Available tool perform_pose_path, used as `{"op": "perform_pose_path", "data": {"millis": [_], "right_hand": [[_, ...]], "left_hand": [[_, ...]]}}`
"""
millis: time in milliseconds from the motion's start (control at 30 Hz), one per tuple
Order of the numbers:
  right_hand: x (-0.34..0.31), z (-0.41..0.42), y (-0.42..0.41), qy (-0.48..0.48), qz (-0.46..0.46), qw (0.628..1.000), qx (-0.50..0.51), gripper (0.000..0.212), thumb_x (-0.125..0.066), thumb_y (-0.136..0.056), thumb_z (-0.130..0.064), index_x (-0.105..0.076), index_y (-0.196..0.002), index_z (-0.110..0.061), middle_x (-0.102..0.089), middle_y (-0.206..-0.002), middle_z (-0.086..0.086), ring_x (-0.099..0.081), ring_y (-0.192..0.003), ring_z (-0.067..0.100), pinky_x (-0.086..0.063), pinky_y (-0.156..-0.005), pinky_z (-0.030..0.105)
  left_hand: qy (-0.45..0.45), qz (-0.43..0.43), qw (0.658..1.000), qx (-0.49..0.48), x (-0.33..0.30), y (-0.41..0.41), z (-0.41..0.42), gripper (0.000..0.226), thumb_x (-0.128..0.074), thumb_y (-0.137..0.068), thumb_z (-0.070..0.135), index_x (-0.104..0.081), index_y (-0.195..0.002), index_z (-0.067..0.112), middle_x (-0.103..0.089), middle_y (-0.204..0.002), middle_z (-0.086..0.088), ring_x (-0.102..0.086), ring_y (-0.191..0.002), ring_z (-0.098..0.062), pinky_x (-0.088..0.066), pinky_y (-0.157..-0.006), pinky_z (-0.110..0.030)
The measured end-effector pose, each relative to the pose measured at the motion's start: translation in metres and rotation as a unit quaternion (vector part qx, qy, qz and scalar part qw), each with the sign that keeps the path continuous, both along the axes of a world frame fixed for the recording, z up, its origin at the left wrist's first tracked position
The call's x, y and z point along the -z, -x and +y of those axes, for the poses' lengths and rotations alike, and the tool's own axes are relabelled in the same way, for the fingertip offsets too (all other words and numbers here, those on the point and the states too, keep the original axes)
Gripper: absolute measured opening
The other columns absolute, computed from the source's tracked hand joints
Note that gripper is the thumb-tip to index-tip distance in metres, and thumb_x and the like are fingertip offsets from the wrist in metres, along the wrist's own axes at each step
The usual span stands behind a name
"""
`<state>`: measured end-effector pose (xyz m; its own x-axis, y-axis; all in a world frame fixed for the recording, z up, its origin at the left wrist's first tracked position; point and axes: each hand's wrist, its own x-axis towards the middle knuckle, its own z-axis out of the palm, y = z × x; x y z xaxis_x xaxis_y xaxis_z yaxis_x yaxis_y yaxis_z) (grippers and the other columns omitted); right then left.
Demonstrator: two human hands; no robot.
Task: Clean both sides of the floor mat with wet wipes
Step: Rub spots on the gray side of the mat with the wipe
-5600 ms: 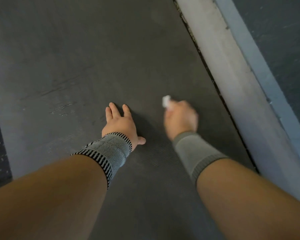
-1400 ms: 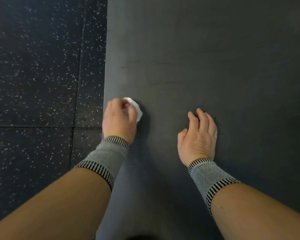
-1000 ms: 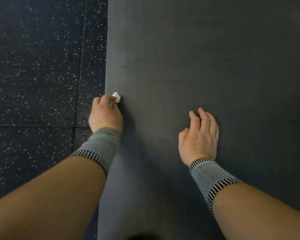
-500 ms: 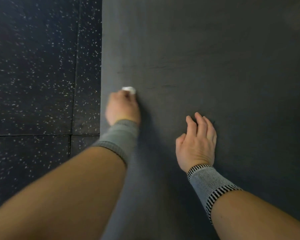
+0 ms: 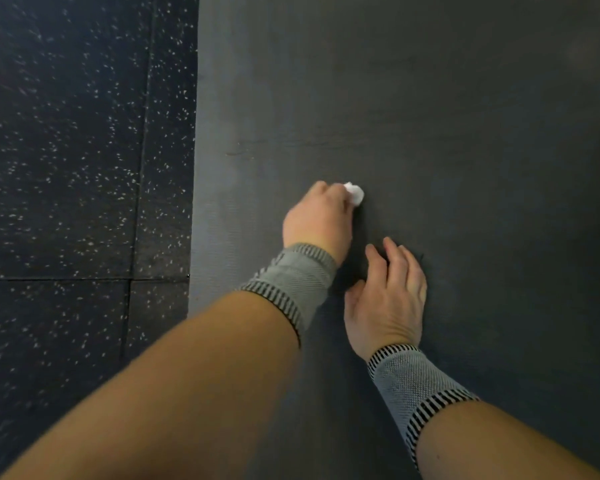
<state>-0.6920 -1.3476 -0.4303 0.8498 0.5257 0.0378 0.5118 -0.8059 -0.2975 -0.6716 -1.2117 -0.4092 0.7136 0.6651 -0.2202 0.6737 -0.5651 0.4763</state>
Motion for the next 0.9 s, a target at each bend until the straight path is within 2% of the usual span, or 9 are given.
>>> {"op": "perform_pose_path", "data": {"millis": [100,233,333,500,567,633,700,800,900], "right_hand": [[0.000,0.002,-0.001,-0.007,-0.008,1.000,0.006,0.047,-0.055,-0.076,-0.016,-0.059,-0.121,-0.007,-0.051,-0.134,0.014,-0.043,-0.125,0.034,-0.034,-0.105,0.050],[0.002,0.001,-0.001,-0.002,-0.005,1.000,0.006,0.046,-0.055,-0.077,-0.016,-0.059,-0.122,-0.007,-0.051,-0.134,0.014,-0.043,-0.125,0.034,-0.035,-0.105,0.051],[0.001,0.001,0.000,-0.009,-0.006,1.000,0.009,0.047,-0.054,-0.076,-0.017,-0.059,-0.121,-0.006,-0.051,-0.133,0.015,-0.043,-0.125,0.035,-0.035,-0.105,0.051],[0.002,-0.002,-0.002,0.003,0.021,1.000,-0.006,0.055,-0.062,-0.071,-0.022,-0.056,-0.124,-0.008,-0.049,-0.135,0.013,-0.040,-0.127,0.033,-0.031,-0.106,0.049],[0.001,-0.002,-0.002,-0.010,0.031,0.999,-0.003,0.052,-0.060,-0.073,-0.021,-0.057,-0.123,-0.009,-0.049,-0.135,0.011,-0.040,-0.127,0.031,-0.031,-0.107,0.048],[-0.001,-0.002,-0.003,-0.034,0.052,0.998,0.007,0.045,-0.059,-0.079,-0.020,-0.059,-0.122,-0.010,-0.050,-0.136,0.008,-0.040,-0.127,0.029,-0.030,-0.108,0.046],[-0.007,-0.001,-0.005,-0.050,0.091,0.994,0.041,0.040,-0.056,-0.085,-0.025,-0.058,-0.124,-0.014,-0.051,-0.136,0.003,-0.038,-0.127,0.024,-0.027,-0.108,0.042],[-0.021,0.018,-0.019,-0.112,0.132,0.977,0.127,0.037,-0.048,-0.091,-0.035,-0.057,-0.125,-0.025,-0.057,-0.126,-0.004,-0.040,-0.120,0.020,-0.029,-0.101,0.041],[-0.028,0.063,-0.041,-0.165,0.137,0.974,0.078,0.030,-0.054,-0.090,-0.032,-0.065,-0.116,-0.024,-0.056,-0.114,0.002,-0.048,-0.106,0.024,-0.038,-0.090,0.037]], "left_hand": [[-0.052,0.049,0.987,-0.142,0.009,0.023,0.061,0.030,-0.048,-0.098,0.037,-0.065,-0.103,0.013,-0.062,-0.108,-0.015,-0.060,-0.098,-0.036,-0.044,-0.077,-0.036],[-0.095,0.089,0.926,-0.356,0.004,0.076,0.119,0.026,-0.051,-0.098,0.029,-0.063,-0.109,0.010,-0.063,-0.114,-0.014,-0.060,-0.103,-0.032,-0.046,-0.085,-0.038],[-0.066,0.066,0.953,-0.288,0.002,0.051,0.075,0.027,-0.050,-0.098,0.030,-0.063,-0.108,0.009,-0.063,-0.111,-0.015,-0.060,-0.100,-0.034,-0.046,-0.082,-0.038],[0.006,0.012,1.000,-0.013,0.001,-0.011,-0.005,0.029,-0.051,-0.096,0.041,-0.070,-0.108,0.023,-0.059,-0.096,-0.002,-0.060,-0.095,-0.027,-0.037,-0.073,-0.029],[0.020,-0.017,1.000,0.009,0.001,-0.001,0.001,0.028,-0.054,-0.096,0.039,-0.069,-0.115,0.025,-0.061,-0.105,-0.003,-0.059,-0.100,-0.025,-0.034,-0.075,-0.025],[0.014,-0.046,0.998,-0.050,0.002,0.024,0.009,0.036,-0.053,-0.096,0.032,-0.059,-0.130,0.025,-0.054,-0.129,-0.004,-0.051,-0.117,-0.023,-0.038,-0.091,-0.027],[-0.024,0.035,0.997,-0.059,0.000,0.043,0.006,0.048,-0.048,-0.098,0.033,-0.042,-0.145,0.023,-0.036,-0.150,-0.003,-0.034,-0.133,-0.023,-0.032,-0.107,-0.036],[-0.057,0.136,0.989,-0.007,0.002,0.041,0.000,0.057,-0.041,-0.098,0.040,-0.029,-0.150,0.021,-0.018,-0.160,0.000,-0.019,-0.142,-0.025,-0.026,-0.111,-0.042],[-0.058,0.166,0.984,0.029,-0.003,0.041,0.006,0.067,-0.043,-0.094,0.044,-0.021,-0.152,0.020,-0.012,-0.161,-0.001,-0.015,-0.143,-0.026,-0.026,-0.111,-0.045]]}}
